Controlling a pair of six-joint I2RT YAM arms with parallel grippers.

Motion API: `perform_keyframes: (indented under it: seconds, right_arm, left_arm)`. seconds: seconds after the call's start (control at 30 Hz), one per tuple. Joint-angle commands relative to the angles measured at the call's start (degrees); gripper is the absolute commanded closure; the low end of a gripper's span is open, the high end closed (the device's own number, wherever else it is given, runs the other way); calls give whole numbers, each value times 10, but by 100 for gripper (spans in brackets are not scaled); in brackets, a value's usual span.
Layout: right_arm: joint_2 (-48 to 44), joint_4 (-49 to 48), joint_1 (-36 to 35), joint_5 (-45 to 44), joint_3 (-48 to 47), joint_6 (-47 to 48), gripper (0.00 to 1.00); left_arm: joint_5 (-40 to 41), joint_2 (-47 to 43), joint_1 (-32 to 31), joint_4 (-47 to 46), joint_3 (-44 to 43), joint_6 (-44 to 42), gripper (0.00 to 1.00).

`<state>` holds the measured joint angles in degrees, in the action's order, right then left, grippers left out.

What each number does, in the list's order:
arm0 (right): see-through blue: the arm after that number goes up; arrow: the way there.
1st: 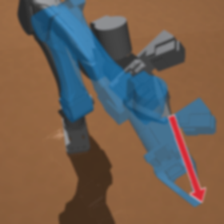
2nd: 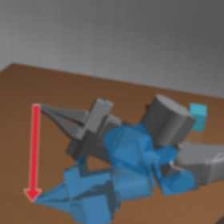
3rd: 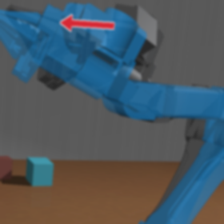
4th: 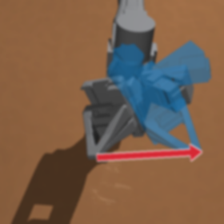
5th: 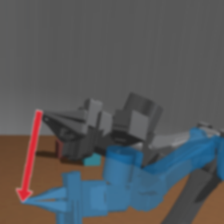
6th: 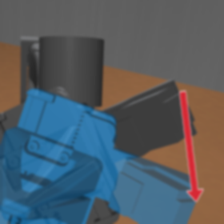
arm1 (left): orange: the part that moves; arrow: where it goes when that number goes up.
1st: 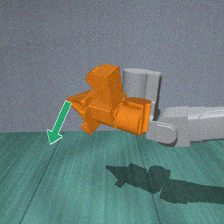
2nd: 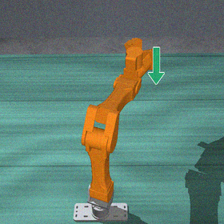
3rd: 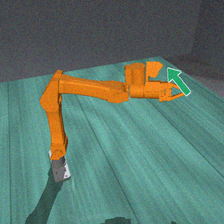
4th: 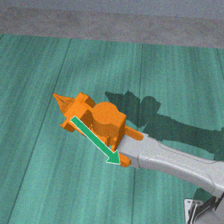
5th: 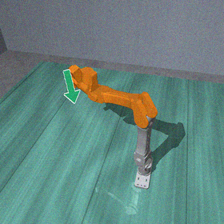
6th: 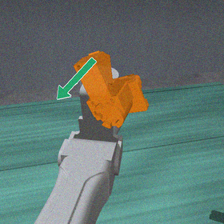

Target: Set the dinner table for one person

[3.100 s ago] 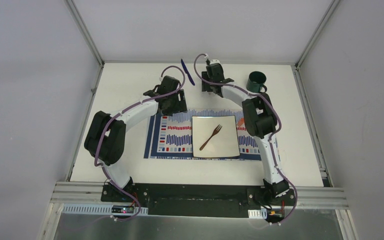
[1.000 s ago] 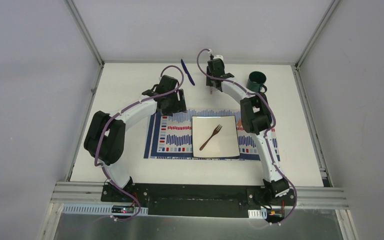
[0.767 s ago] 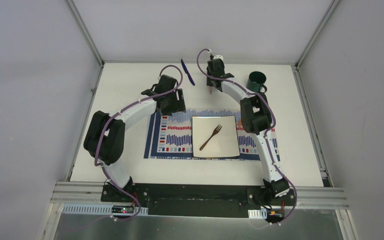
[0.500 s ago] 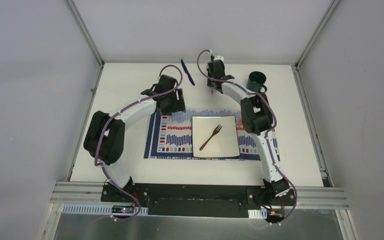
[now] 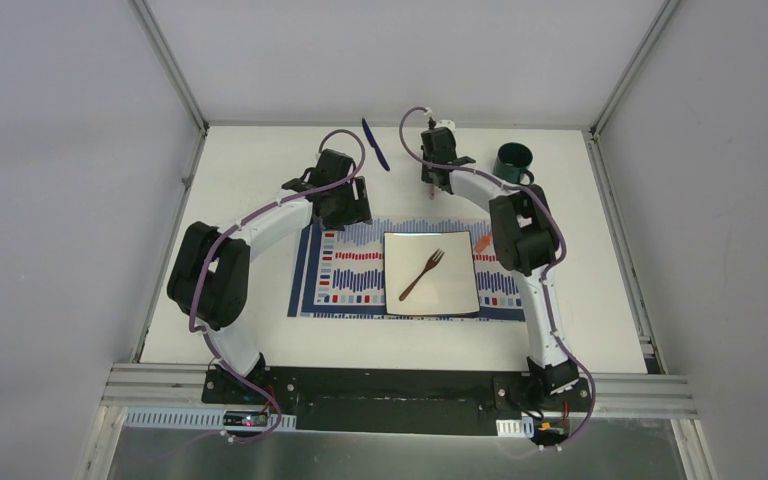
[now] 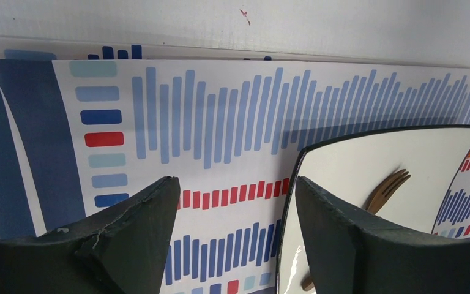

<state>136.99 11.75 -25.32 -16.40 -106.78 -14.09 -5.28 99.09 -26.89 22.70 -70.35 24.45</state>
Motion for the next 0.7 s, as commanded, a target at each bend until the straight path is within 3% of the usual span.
perform_keyframes:
  seconds: [0.0,0.67]
  right_arm:
    - [-54,35,3,-16,52,-9,85]
    - [-179,22,4,-37,170,-5,91]
  left_arm:
    - [-11,-24,5,-20,7,1,29]
    - [-18,-36,5,-30,19,7,31]
